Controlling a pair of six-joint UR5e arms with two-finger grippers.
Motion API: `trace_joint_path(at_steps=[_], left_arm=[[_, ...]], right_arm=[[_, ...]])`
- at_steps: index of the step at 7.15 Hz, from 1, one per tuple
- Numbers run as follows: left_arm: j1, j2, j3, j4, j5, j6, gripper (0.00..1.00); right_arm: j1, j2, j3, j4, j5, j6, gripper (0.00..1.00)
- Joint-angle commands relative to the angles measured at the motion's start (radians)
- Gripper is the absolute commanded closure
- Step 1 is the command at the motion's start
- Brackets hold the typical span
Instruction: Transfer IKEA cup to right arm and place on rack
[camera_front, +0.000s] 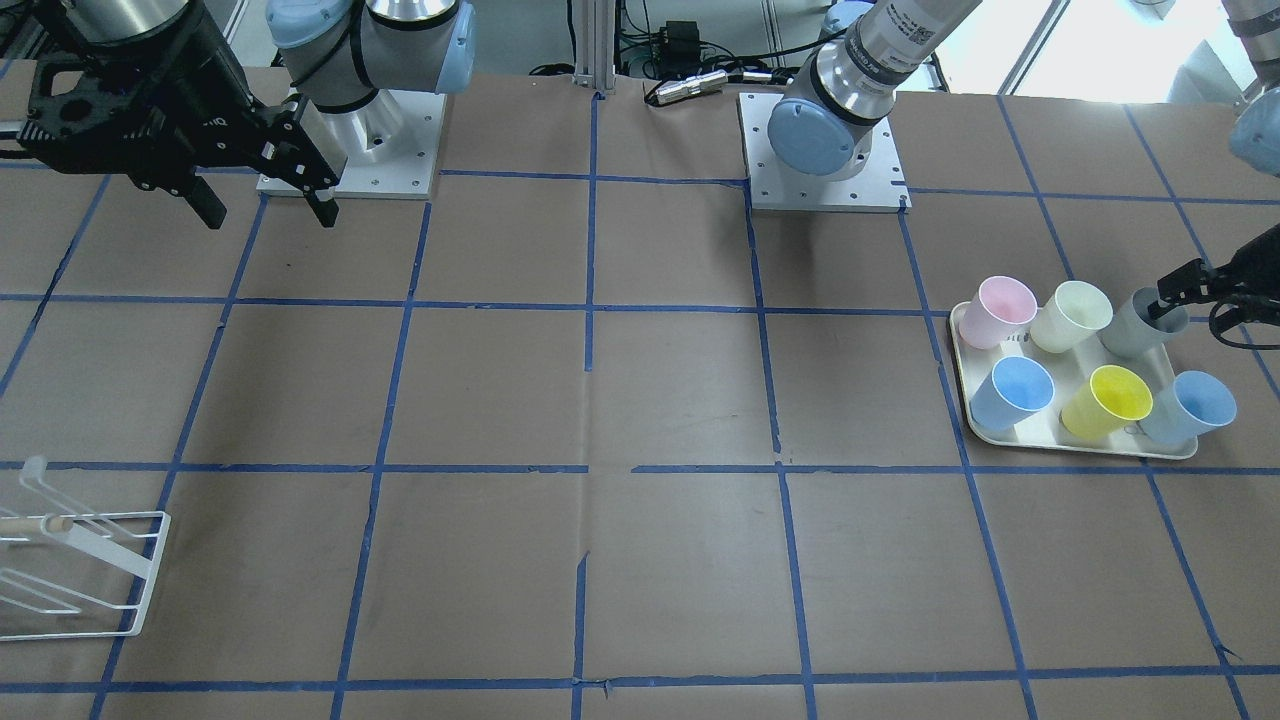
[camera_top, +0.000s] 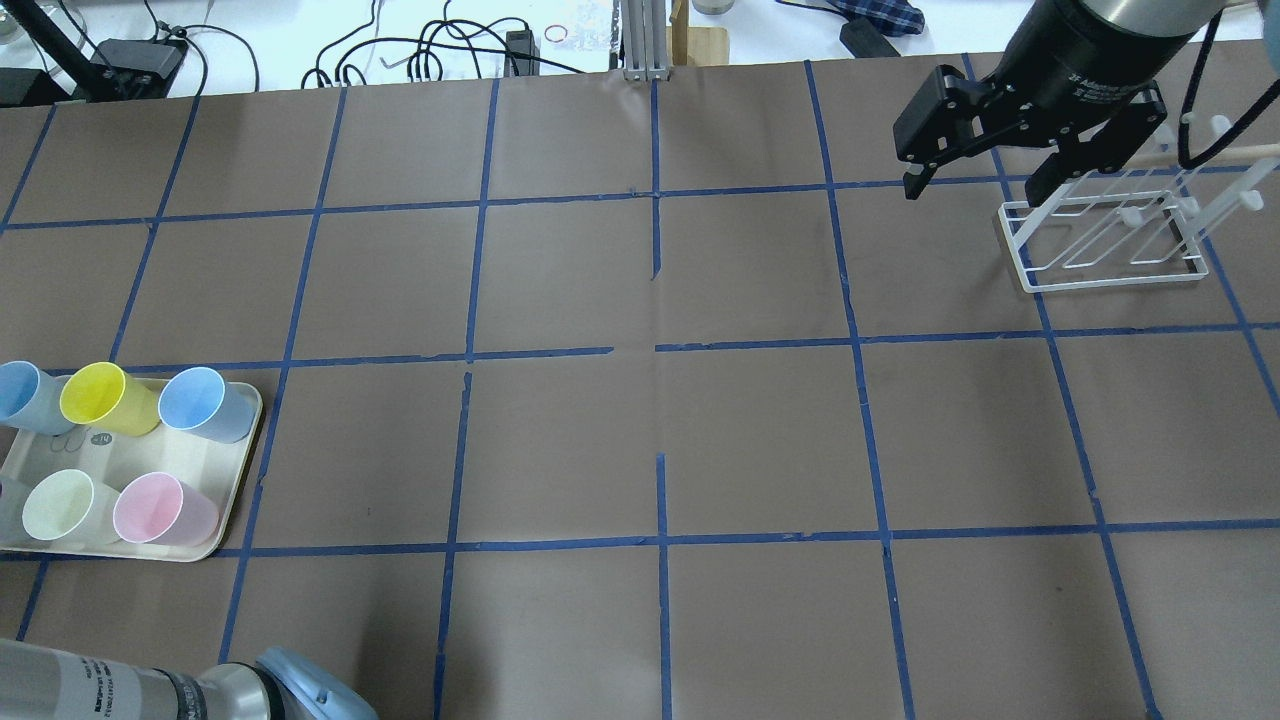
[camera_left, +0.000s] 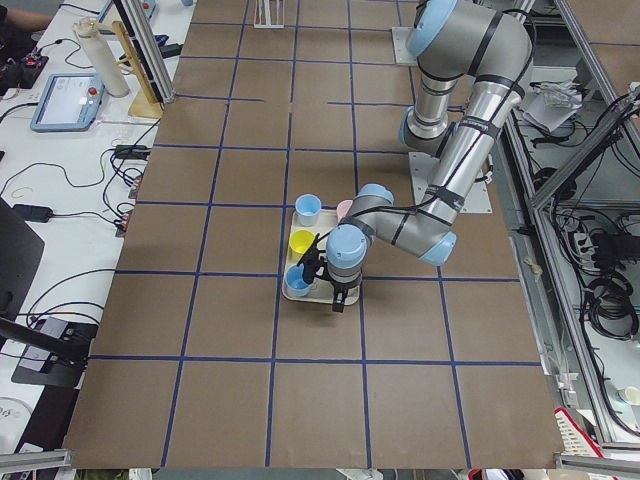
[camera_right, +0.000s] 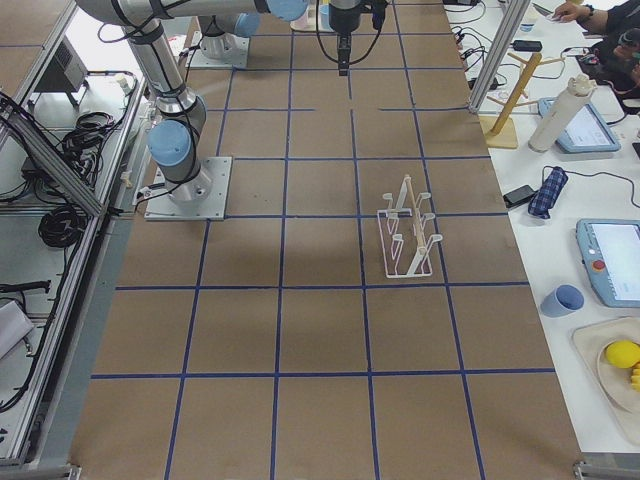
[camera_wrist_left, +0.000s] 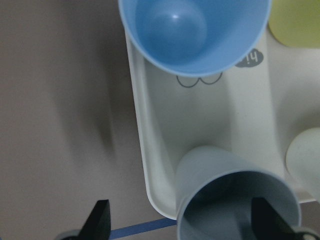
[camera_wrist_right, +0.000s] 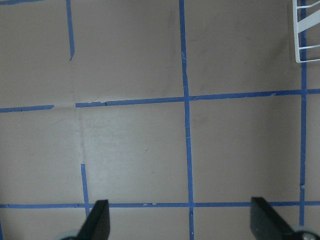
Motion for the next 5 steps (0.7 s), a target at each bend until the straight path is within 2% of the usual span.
trace_joint_path(at_steps=[1,2,3,4,5], left_arm=[[0.001,-0.002,-0.002,0.0,0.017,0.02,0.33],[0.001,0.0,-0.001,0.0,0.024,0.022,0.69],[-0.001,0.0,-0.001,0.003,0.023,0.023,0.9],[-0.002,0.004,0.001,-0.001,0.023,0.022,1.0],[-0.001,0.006,0.001,-0.003,0.023,0.023,1.0]], right_arm=[[-0.001,0.0,0.0,-0.001,0.003,0.005,0.0],[-0.001,0.0,0.0,0.001,0.003,0.007,0.0],[0.001,0.0,0.0,0.001,0.001,0.005,0.0],[-0.001,0.0,0.0,0.001,0.001,0.005,0.0],[-0.001,0.0,0.0,0.001,0.001,0.005,0.0]])
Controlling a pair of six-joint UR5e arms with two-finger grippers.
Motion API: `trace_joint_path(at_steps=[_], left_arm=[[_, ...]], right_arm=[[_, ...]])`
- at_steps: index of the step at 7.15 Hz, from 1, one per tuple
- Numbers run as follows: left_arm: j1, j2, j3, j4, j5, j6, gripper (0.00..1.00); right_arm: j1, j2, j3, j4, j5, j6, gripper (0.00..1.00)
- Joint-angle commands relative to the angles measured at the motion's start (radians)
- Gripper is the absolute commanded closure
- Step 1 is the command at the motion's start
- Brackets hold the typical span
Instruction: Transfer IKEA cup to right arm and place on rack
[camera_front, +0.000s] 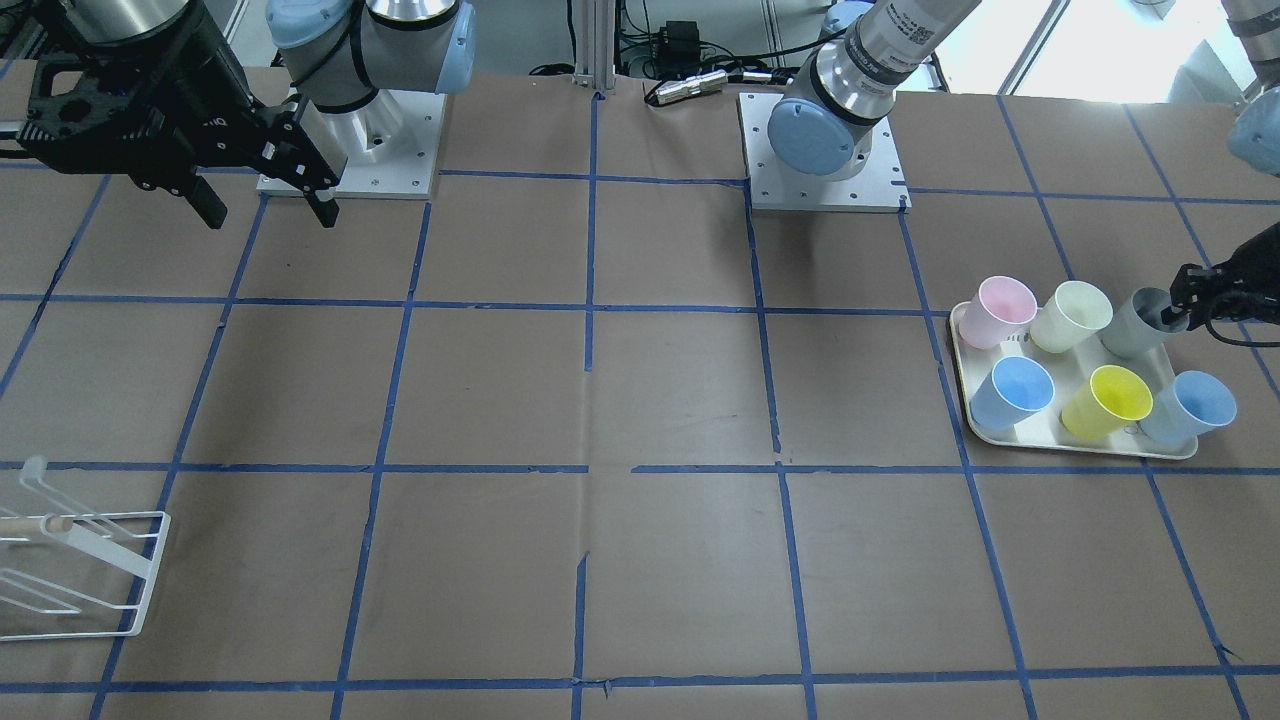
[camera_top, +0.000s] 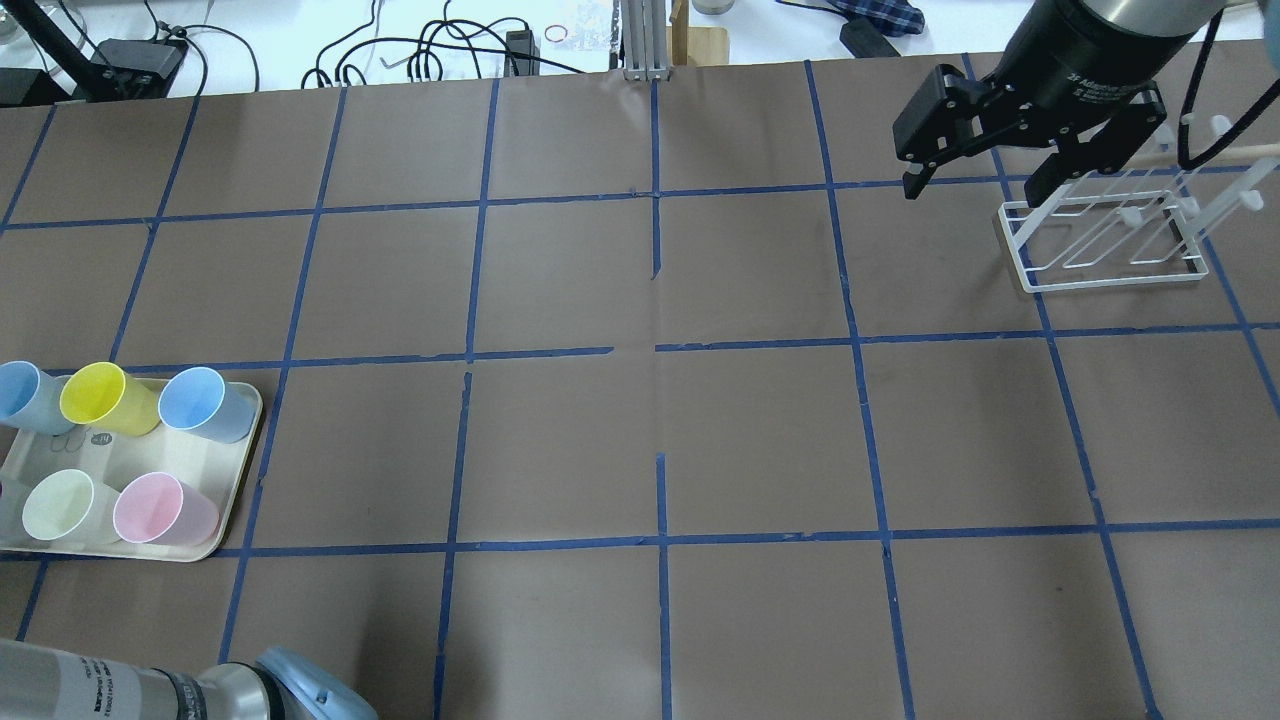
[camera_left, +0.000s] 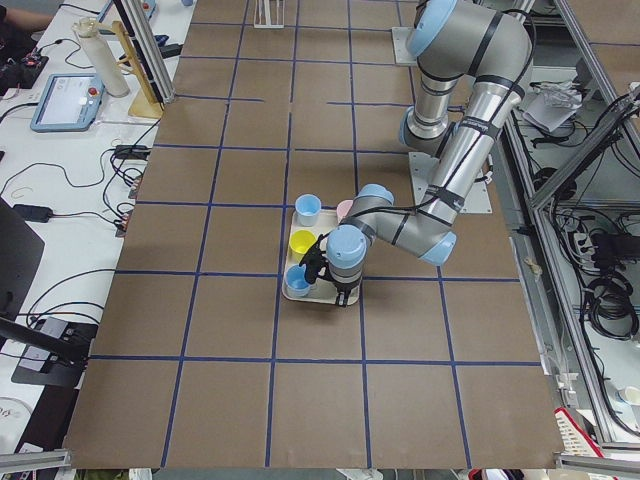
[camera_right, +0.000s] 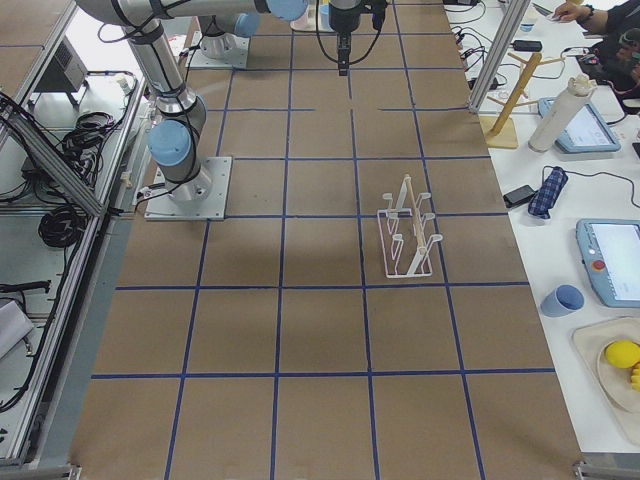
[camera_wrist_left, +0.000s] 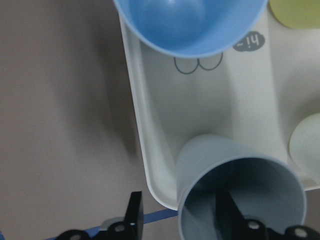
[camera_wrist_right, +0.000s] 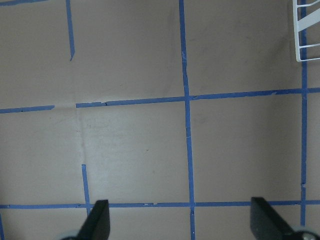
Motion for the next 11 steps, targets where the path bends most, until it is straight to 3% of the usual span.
trace_joint_path(at_steps=[1,3,7,9,11], left_arm=[[0.0,0.021,0.004,-0.004,-0.001,0.001,1.0],[-0.003,0.05,0.081,-0.066,-0.001,0.007,1.0],[-0.004,0.096,0.307,-0.486,0.023,0.03,1.0],[-0.096,0.119,0.44,-0.719,-0.039,-0.01,1.0],[-0.234,0.148,0.527,-0.987,-0.175,-0.148,1.0]], right_arm=[[-0.002,0.0,0.0,0.0,0.0,0.0,0.0],[-0.007,0.002,-0.005,0.034,0.013,-0.005,0.0],[-0.04,-0.012,-0.02,0.081,0.04,0.012,0.0],[-0.117,-0.014,-0.061,0.211,0.106,0.014,0.0],[-0.233,-0.014,-0.071,0.31,0.277,0.004,0.0]])
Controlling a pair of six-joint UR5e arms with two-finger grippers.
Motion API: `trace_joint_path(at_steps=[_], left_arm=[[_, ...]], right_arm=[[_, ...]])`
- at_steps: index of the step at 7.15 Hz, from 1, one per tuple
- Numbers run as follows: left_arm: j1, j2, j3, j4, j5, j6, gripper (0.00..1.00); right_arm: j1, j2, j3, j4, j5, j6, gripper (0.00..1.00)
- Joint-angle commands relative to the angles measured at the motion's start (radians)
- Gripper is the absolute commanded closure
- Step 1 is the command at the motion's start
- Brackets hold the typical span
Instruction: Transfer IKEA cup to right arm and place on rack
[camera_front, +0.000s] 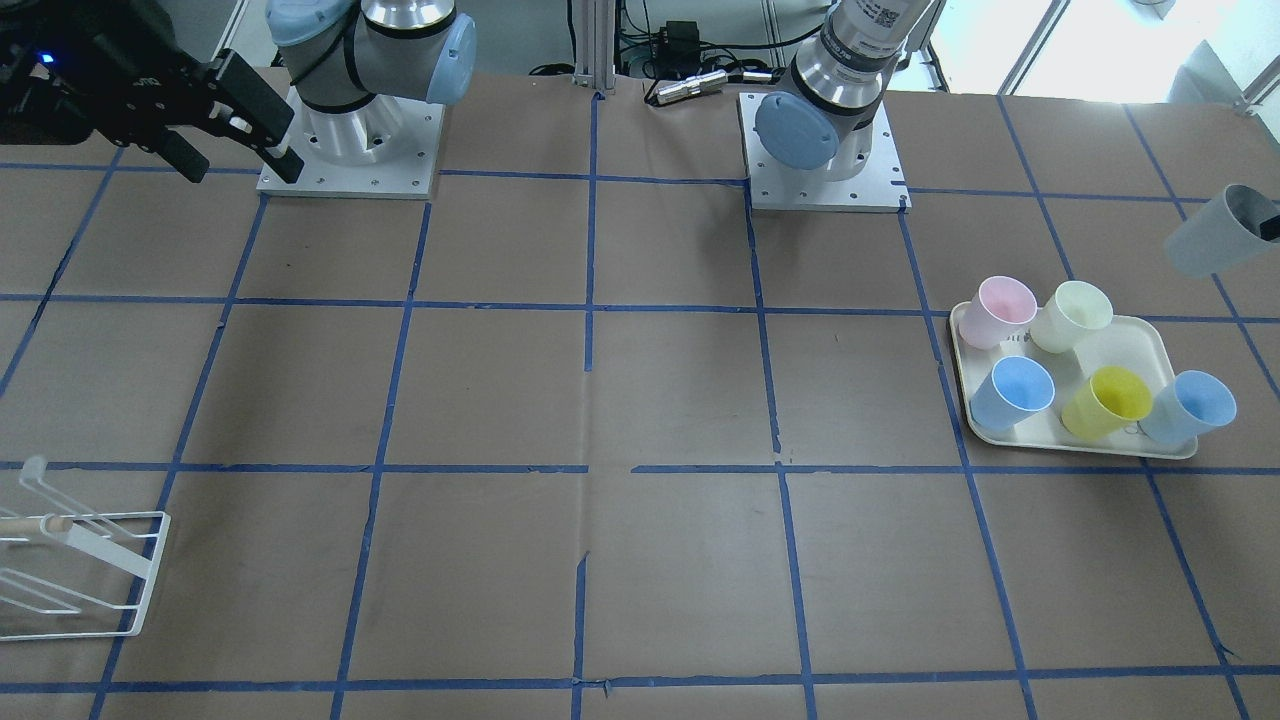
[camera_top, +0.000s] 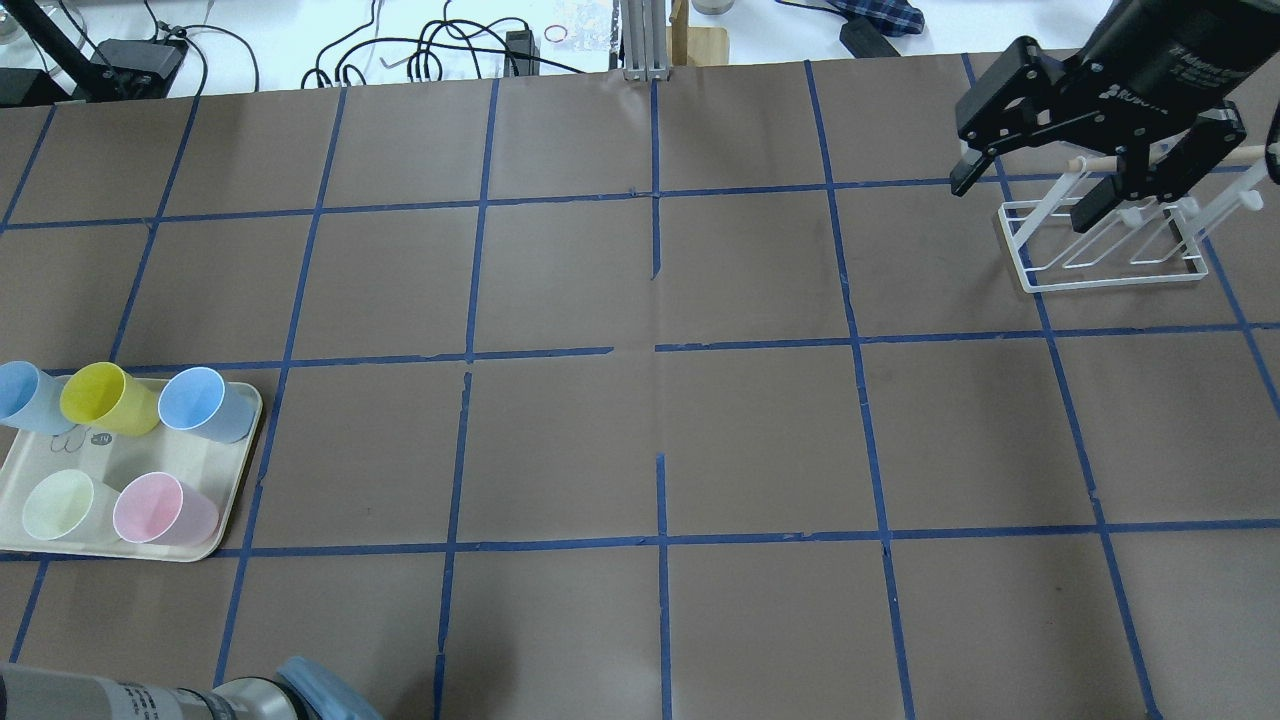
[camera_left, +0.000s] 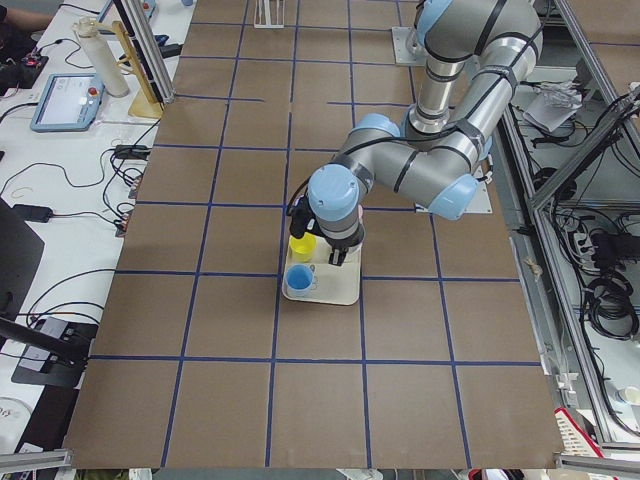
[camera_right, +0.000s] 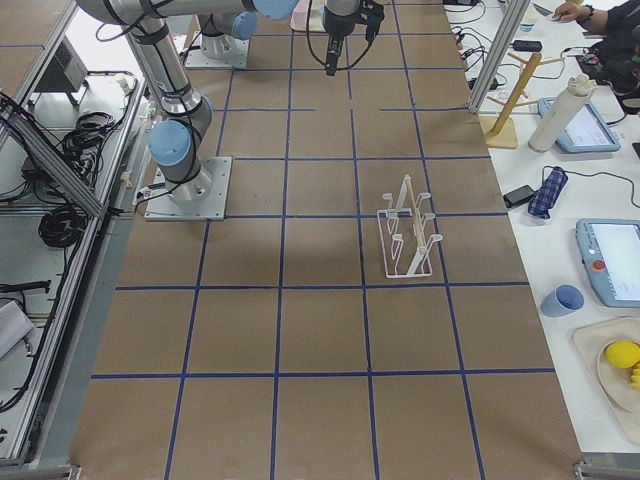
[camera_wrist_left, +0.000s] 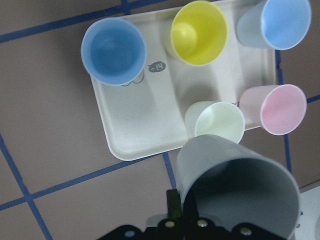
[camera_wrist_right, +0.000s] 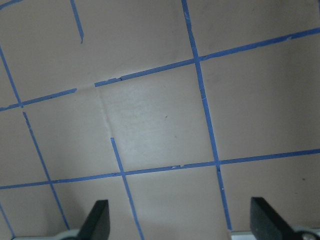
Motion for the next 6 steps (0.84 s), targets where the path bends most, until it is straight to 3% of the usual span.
trace_joint_path(at_steps=[1,3,4,6], left_arm=[[-0.179,0.031,0.045,-0.217,-0.155,-0.164,1.0],[-0.346,0.06,-0.01,-0.379,-0.371,-0.195,1.0],[-0.406,0.082,-0.064,-0.438,-0.567,-0.193,1.0],[-0.558,0.117,-0.222,-0.455,-0.958,-0.149,1.0]], right_arm=[[-0.123,-0.001,-0.007,0.112,0.161,-0.018,0.0],[-0.218,0.0,-0.004,0.297,0.287,-0.118,0.0],[-0.255,-0.001,-0.004,0.382,0.353,-0.157,0.0],[-0.292,0.003,0.018,0.438,0.474,-0.228,0.0]])
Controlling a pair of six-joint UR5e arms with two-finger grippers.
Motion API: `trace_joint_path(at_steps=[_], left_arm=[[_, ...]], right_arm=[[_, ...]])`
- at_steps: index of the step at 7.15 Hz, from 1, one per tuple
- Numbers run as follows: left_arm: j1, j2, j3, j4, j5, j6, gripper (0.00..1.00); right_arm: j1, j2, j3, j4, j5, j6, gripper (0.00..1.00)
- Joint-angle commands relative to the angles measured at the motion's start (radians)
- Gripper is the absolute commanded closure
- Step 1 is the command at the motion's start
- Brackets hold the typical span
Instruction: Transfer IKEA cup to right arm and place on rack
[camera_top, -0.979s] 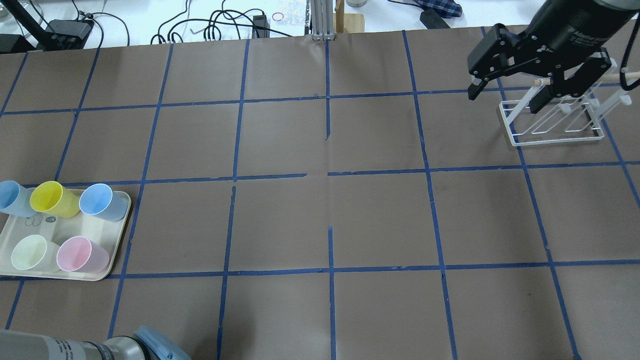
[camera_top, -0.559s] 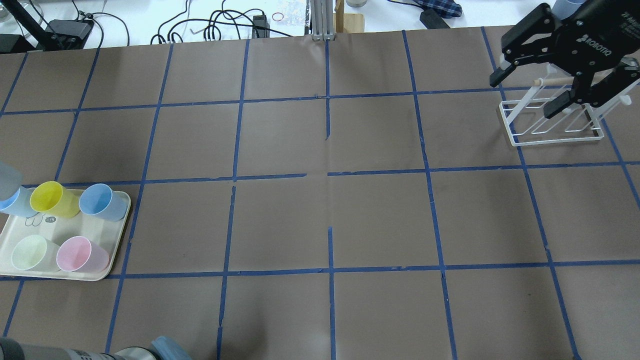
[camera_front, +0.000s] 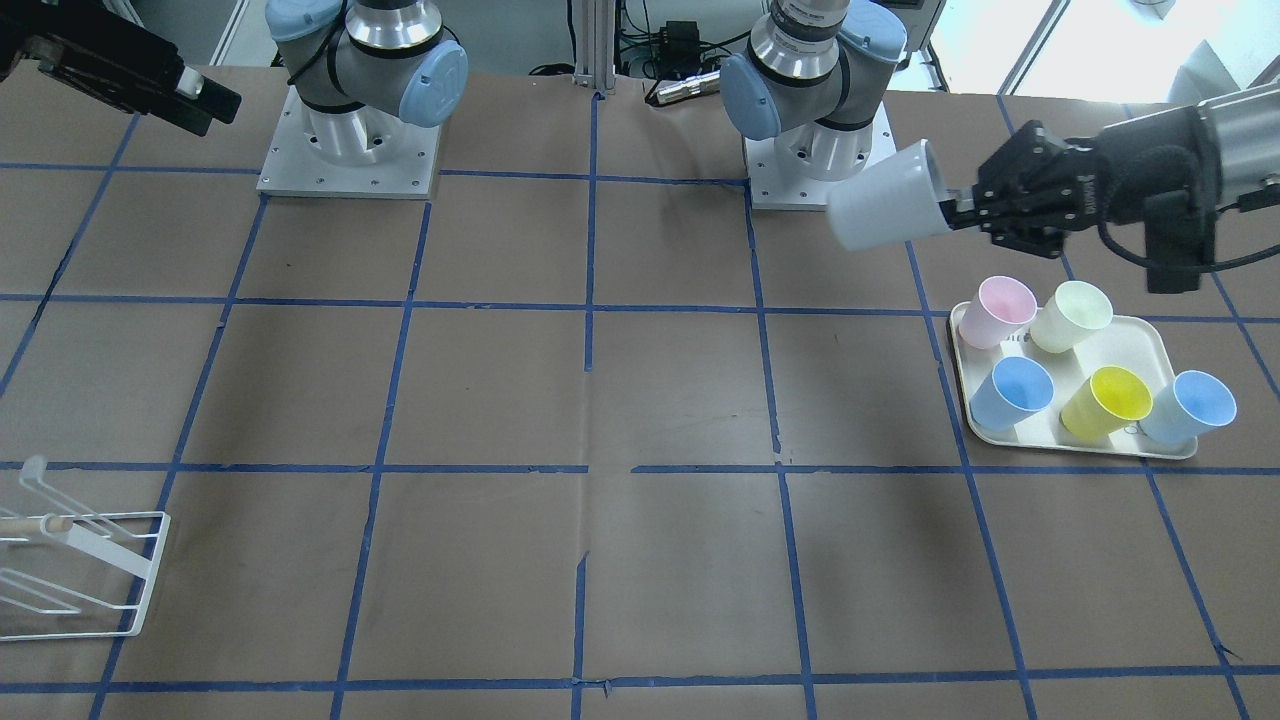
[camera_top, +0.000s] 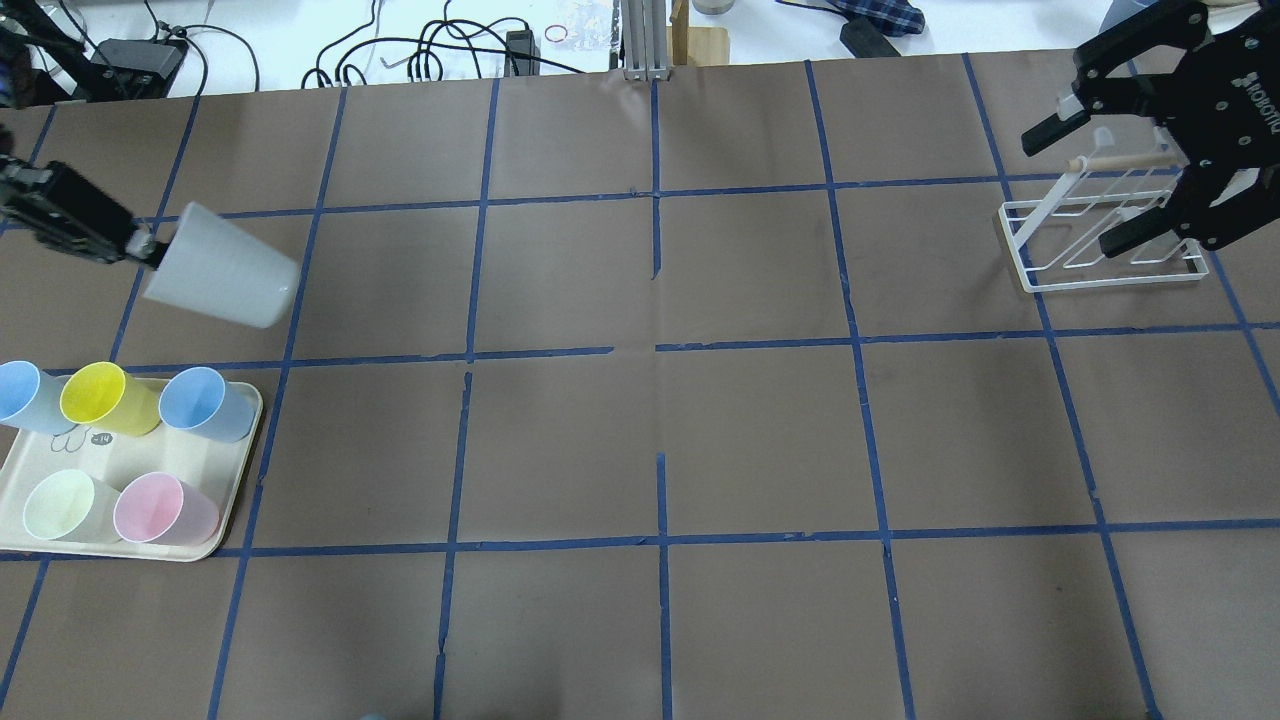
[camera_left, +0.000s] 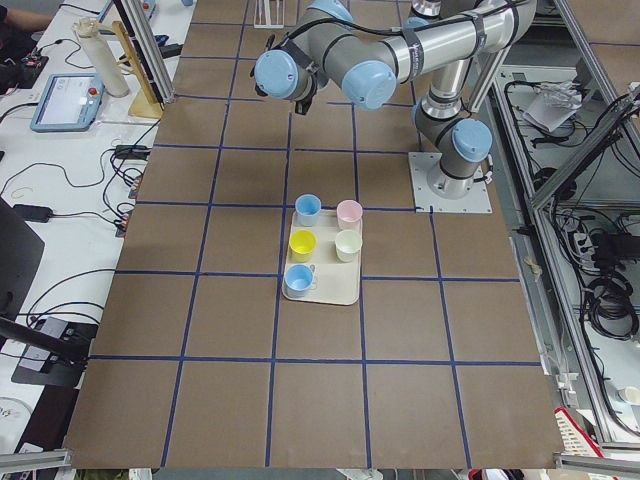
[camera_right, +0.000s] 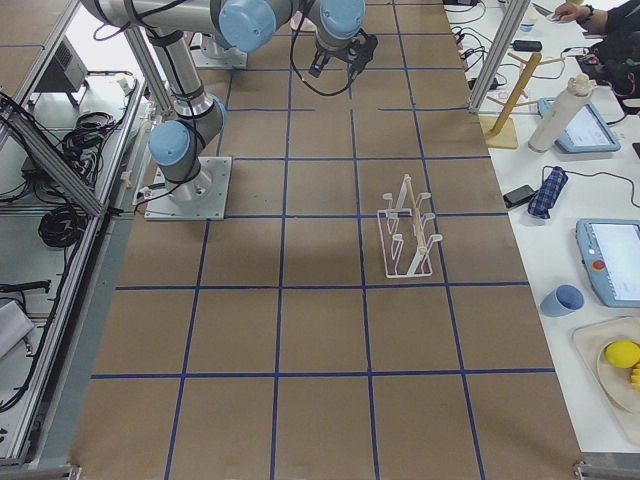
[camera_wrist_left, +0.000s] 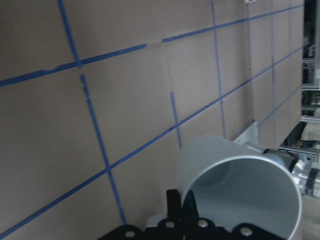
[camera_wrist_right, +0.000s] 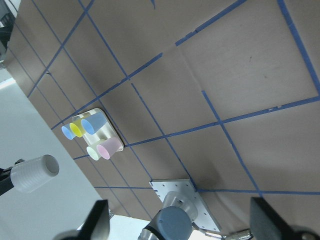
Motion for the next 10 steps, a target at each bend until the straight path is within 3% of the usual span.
trace_joint_path(at_steps=[1,2,4,6,8,10], left_arm=[[-0.152,0.033,-0.194,-0.017,-0.411,0.09,1.0],[-0.197,0.05,-0.306,-0.008,-0.598,0.12,1.0],[-0.402,0.053,-0.394,0.064,-0.96,0.109,1.0],[-0.517,0.038,-0.451,0.158,-1.185,0.093,1.0],[-0.516,0.067,-0.495,0.158,-1.172,0.077,1.0],[-0.516,0.078,-0.479,0.154,-1.067,0.021,1.0]], right_arm=[[-0.024,0.0,0.031,0.047,0.118,-0.04,0.0],[-0.024,-0.001,0.034,0.095,0.165,-0.048,0.0],[-0.022,-0.003,0.052,0.171,0.205,-0.054,0.0],[-0.013,-0.006,0.129,0.171,0.323,-0.146,0.0],[-0.007,-0.009,0.138,0.212,0.391,-0.149,0.0],[0.037,0.003,0.137,0.182,0.414,-0.151,0.0]])
